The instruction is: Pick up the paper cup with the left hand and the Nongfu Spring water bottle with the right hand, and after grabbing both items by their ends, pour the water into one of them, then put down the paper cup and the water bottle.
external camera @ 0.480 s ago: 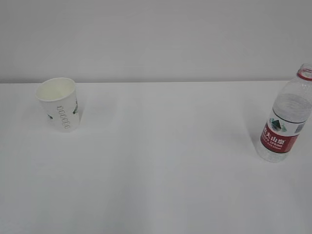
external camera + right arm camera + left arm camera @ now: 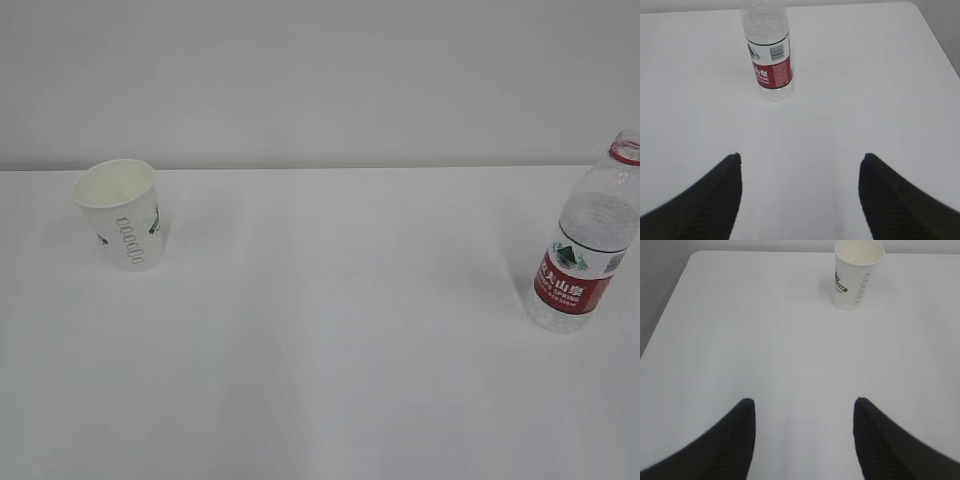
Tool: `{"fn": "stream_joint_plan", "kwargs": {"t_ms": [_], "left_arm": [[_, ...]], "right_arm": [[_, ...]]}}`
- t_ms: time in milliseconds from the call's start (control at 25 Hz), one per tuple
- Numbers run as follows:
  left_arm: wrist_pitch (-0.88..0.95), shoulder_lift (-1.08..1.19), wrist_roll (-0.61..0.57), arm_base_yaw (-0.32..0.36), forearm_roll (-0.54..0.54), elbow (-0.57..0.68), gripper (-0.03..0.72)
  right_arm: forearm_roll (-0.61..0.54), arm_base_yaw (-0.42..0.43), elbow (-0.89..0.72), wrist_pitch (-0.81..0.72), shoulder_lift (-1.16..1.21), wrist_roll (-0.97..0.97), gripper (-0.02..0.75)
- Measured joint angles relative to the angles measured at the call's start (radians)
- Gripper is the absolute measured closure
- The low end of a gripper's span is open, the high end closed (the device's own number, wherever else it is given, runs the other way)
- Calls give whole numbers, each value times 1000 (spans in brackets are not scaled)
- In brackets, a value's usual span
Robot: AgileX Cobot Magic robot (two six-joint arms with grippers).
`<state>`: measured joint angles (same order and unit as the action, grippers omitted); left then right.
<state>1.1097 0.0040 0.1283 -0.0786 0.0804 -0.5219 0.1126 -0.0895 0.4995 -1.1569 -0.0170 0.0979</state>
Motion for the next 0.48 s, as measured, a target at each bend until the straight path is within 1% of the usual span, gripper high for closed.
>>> {"fn": "stream_joint_plan", "kwargs": {"t_ms": [480], "left_arm": [[0,0,0,0,0,0,237]], "right_arm": [[0,0,0,0,0,0,190]]}}
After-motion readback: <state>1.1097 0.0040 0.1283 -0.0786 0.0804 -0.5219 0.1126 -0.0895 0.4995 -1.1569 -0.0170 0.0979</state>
